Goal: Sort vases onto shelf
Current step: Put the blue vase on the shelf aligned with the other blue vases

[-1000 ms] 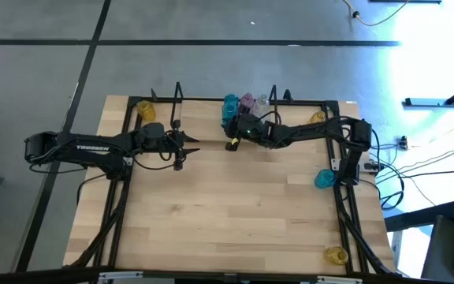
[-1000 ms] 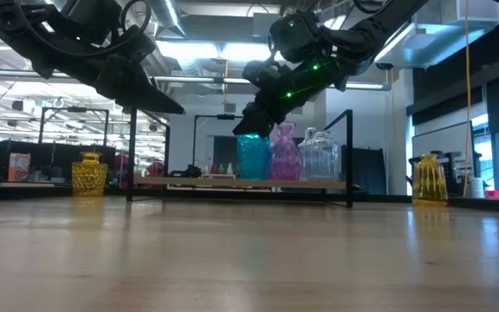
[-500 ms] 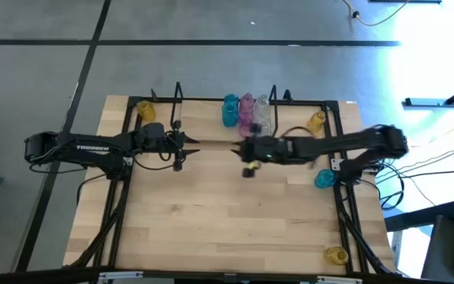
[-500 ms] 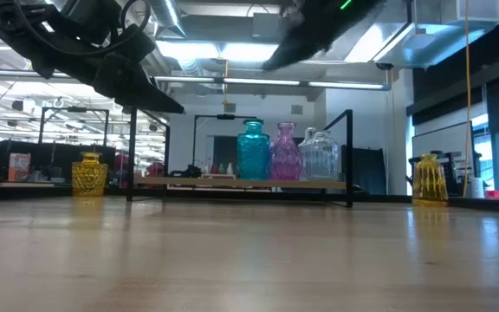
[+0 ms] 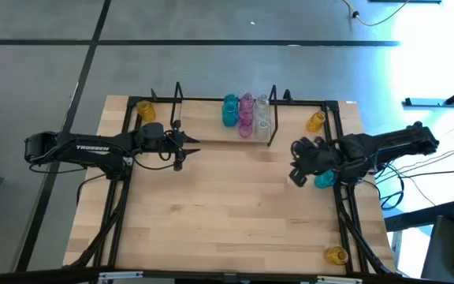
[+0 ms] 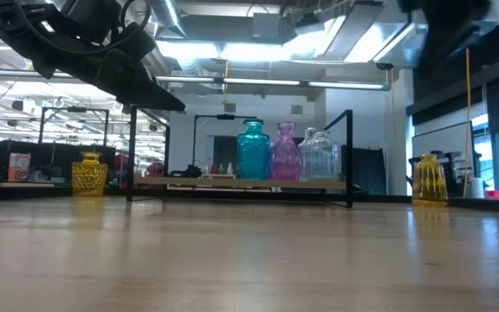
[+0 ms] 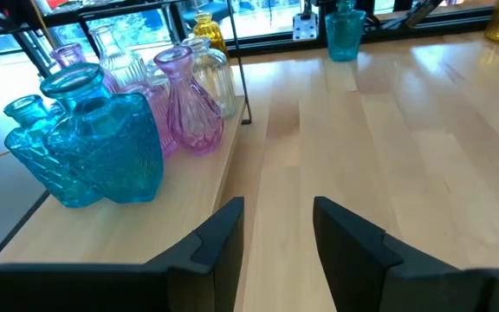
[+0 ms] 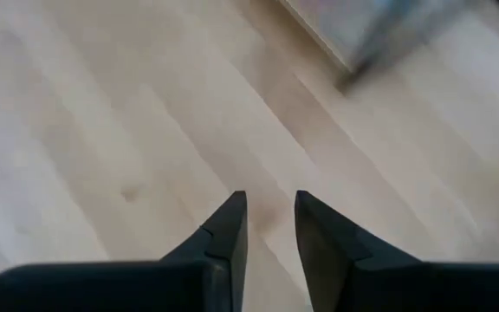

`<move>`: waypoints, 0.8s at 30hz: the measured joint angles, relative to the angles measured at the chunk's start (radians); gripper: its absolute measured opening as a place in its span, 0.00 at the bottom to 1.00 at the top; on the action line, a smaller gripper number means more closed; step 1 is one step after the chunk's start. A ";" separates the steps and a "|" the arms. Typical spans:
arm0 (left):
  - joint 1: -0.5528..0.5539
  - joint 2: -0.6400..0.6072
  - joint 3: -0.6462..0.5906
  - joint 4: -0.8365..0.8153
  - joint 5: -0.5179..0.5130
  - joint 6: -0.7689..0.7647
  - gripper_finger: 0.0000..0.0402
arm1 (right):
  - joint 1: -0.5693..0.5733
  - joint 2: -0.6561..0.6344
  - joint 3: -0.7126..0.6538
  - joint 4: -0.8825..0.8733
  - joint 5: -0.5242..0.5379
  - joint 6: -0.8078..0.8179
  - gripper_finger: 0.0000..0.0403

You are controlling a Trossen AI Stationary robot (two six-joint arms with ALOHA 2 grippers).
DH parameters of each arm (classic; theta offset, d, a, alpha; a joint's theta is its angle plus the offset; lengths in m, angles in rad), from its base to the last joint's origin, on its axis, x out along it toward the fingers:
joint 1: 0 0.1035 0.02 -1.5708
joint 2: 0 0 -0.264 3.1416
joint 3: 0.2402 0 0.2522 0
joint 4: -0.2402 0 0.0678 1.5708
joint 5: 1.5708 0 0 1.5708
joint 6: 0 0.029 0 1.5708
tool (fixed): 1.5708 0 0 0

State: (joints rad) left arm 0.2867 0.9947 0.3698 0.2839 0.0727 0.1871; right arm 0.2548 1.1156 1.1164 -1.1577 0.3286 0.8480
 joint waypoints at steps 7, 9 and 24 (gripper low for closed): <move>0.000 0.000 0.000 -0.001 0.000 0.000 0.33 | 0.007 0.012 0.000 -0.291 -0.046 0.276 0.33; 0.000 0.000 0.000 -0.001 0.000 -0.001 0.33 | 0.007 0.014 -0.001 -0.351 -0.092 0.319 0.38; 0.000 0.000 0.000 -0.014 0.000 -0.001 0.33 | 0.007 -0.008 -0.137 -0.415 -0.335 0.450 0.40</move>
State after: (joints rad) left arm 0.2867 0.9947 0.3698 0.2703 0.0729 0.1864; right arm 0.2615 1.1076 0.9796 -1.5723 -0.0064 1.2980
